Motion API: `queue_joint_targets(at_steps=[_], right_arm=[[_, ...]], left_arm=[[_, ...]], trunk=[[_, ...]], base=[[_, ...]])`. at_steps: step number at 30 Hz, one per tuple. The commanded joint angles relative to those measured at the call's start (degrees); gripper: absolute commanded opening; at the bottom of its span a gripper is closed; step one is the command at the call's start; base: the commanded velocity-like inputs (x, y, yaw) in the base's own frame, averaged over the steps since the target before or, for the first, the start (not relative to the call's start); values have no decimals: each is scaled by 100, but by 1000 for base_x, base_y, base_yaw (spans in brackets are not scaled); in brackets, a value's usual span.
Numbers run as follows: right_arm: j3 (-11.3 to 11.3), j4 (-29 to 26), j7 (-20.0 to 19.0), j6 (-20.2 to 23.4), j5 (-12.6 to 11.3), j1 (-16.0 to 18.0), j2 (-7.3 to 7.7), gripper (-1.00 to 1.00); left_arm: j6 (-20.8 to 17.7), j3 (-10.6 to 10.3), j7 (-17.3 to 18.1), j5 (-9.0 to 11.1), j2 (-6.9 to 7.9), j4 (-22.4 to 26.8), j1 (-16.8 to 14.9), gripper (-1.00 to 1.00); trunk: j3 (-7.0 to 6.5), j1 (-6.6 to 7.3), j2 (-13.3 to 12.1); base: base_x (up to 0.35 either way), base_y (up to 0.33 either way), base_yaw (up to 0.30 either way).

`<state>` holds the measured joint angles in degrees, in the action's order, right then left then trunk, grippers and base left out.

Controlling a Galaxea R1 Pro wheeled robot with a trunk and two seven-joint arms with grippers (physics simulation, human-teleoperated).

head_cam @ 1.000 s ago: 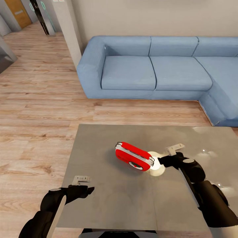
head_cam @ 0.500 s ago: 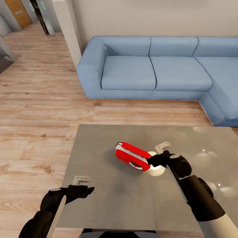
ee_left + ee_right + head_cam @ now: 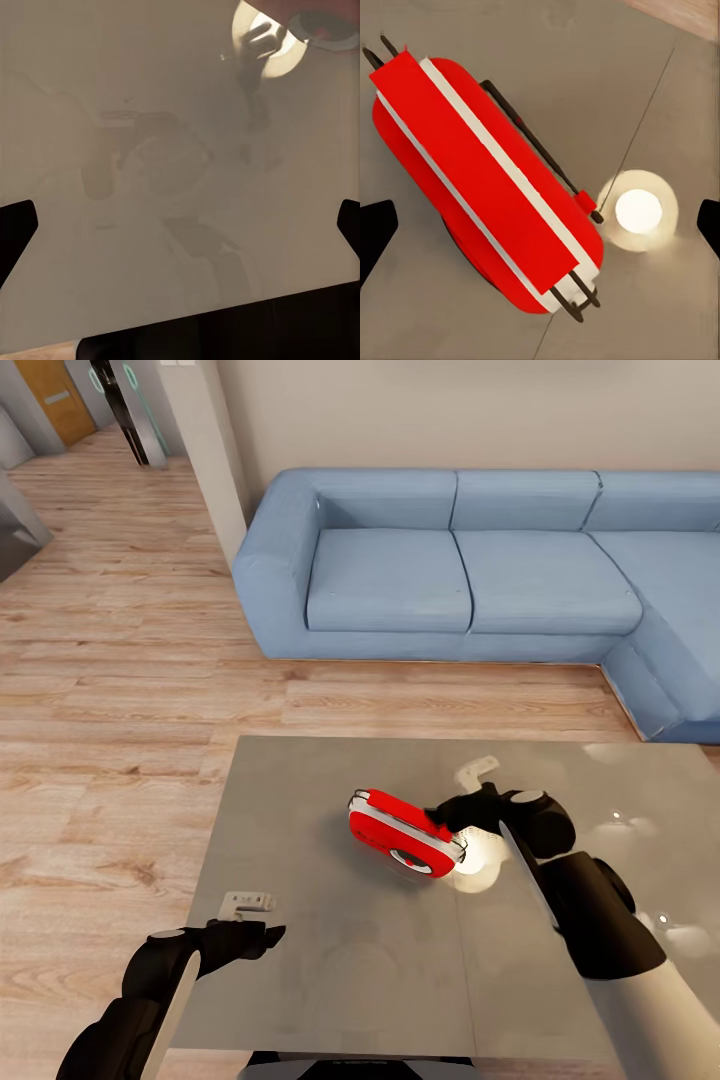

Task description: Turn on the radio receiver that's on the table in the living room.

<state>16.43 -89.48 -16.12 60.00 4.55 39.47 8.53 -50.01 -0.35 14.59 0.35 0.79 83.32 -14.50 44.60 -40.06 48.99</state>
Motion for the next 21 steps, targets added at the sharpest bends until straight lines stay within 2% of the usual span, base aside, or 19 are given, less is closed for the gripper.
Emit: queue_joint_targets(at_steps=[1, 9, 16, 21], right_arm=[[0, 12, -4, 0, -8, 43, 0, 100], [0, 324, -179, 0, -36, 288, -4, 100], [0, 788, -873, 0, -29, 589, -9, 100], [0, 1088, -1086, 0, -24, 714, -9, 100]], left_arm=[[0, 0, 0, 0, 0, 0, 0, 100], [0, 0, 0, 0, 0, 0, 0, 100], [0, 0, 0, 0, 0, 0, 0, 100], [0, 0, 0, 0, 0, 0, 0, 100]], trunk=[[0, 0, 0], [0, 0, 0], [0, 0, 0], [0, 0, 0]], base=[[0, 0, 0], [0, 0, 0], [0, 0, 0], [0, 0, 0]])
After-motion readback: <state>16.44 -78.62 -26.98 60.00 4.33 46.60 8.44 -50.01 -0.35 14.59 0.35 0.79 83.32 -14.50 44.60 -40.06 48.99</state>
